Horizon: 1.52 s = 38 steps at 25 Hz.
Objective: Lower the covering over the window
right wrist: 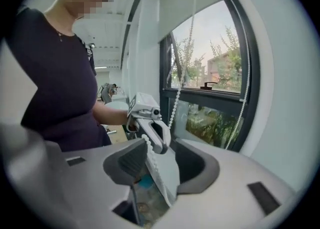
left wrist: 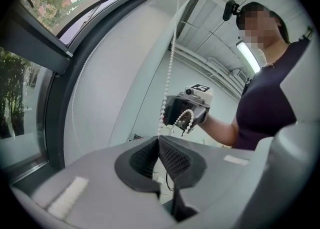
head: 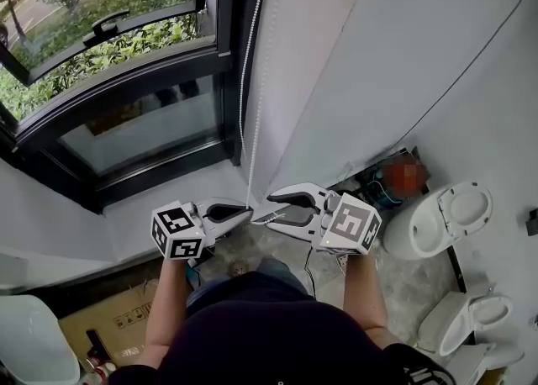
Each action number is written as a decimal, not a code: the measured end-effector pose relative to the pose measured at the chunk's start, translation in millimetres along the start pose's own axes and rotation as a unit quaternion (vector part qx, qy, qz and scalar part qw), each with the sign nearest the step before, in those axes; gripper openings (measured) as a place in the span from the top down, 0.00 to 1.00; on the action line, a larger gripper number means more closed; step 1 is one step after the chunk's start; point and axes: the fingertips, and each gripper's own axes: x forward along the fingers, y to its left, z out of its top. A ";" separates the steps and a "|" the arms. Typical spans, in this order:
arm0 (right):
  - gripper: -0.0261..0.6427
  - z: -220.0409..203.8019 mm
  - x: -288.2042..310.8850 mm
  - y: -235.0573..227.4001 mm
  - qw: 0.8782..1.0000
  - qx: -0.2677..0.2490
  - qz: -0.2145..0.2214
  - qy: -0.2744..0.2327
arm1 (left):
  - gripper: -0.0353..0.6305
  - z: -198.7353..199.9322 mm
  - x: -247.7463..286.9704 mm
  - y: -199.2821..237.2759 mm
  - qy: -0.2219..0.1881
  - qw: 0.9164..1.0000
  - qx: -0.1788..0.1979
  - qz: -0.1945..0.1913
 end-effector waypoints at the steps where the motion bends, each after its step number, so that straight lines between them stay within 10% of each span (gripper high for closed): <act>1: 0.75 1.4 -3.0 2.5 1.000 -0.011 0.002 0.009 | 0.93 -0.8 0.8 -1.1 0.000 1.000 -0.001 -0.002; 6: 0.75 13.0 -12.1 14.0 0.999 -0.034 0.025 0.008 | 0.93 -3.1 6.7 -7.2 0.001 1.000 -0.001 -0.008; 11: 0.75 85.0 -52.3 18.2 0.978 0.003 0.046 -0.202 | 0.93 -4.8 8.8 -2.2 0.005 1.000 0.004 0.002; 17: 0.75 67.3 -21.9 -33.6 0.983 0.068 -0.074 -0.153 | 0.93 -6.1 12.0 -6.6 -0.003 1.000 -0.005 -0.009; 32: 0.93 76.4 10.0 -34.0 0.971 0.122 -0.061 -0.194 | 0.93 -9.2 -0.2 -9.5 -0.026 0.999 -0.021 -0.021; 38: 0.93 28.0 42.0 -30.0 0.987 0.121 -0.062 -0.089 | 0.93 -58.0 6.8 -9.0 0.060 0.998 -0.003 -0.030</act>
